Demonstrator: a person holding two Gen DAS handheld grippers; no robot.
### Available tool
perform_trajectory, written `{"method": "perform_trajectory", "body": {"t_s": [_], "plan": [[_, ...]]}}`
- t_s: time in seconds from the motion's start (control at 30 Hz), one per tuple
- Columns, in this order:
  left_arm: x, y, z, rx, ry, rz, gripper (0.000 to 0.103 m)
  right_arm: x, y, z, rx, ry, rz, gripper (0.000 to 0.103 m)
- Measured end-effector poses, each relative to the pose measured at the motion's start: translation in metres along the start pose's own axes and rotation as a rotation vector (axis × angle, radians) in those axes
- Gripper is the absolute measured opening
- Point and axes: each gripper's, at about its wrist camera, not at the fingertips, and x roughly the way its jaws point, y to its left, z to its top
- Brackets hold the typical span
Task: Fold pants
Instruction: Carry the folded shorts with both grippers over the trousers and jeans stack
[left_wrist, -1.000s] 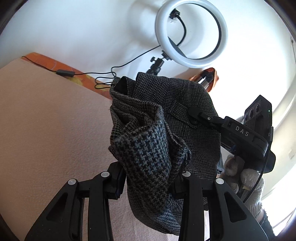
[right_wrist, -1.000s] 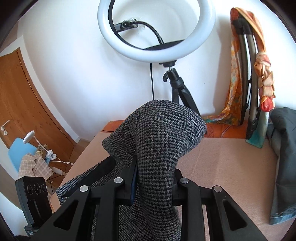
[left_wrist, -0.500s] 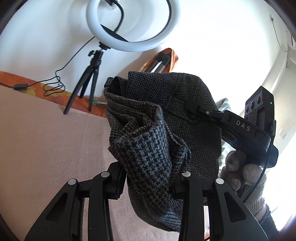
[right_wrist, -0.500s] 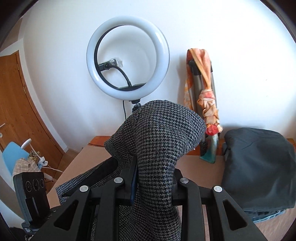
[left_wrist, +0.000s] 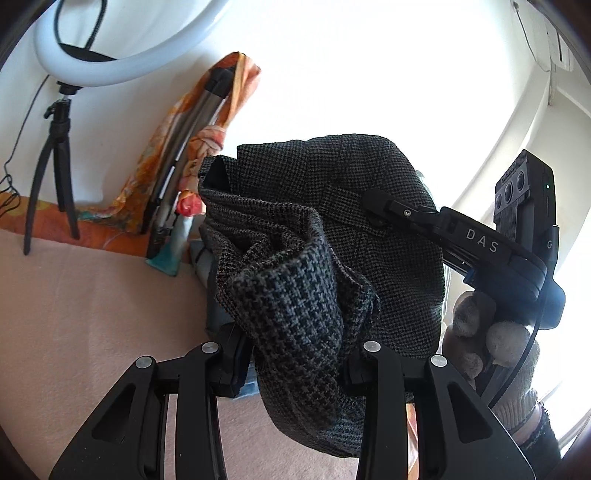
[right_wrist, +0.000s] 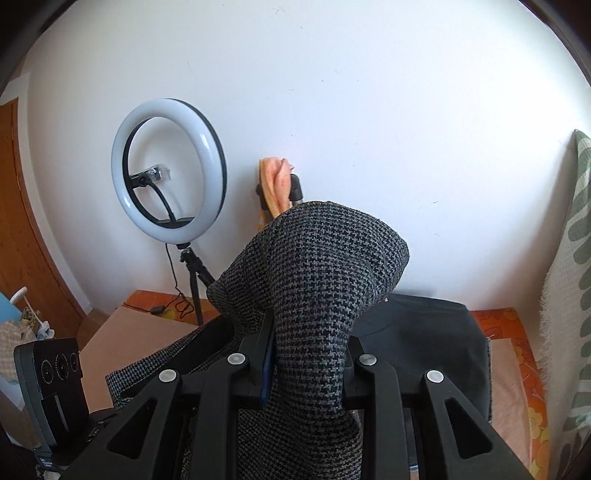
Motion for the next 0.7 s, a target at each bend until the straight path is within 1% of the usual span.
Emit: {"method": "perform_trajectory", "body": {"t_s": [0.13, 0.27, 0.5, 0.7], "plan": [[0.023, -0.015, 0.002, 0.018, -0.004, -0.003, 0.035, 0.004, -0.024, 0.007, 0.000, -0.005, -0.024, 0.024], [0.047, -0.022, 0.007, 0.024, -0.002, -0.002, 0.035, 0.015, -0.042, 0.015, -0.031, -0.004, -0.050, 0.024], [0.081, -0.021, 0.013, 0.025, -0.012, 0.009, 0.035, 0.039, -0.069, 0.024, -0.070, -0.016, -0.047, 0.024], [0.111, -0.014, 0.007, 0.014, 0.008, 0.037, 0.035, 0.070, -0.090, 0.019, -0.079, 0.003, -0.048, 0.024]]}}
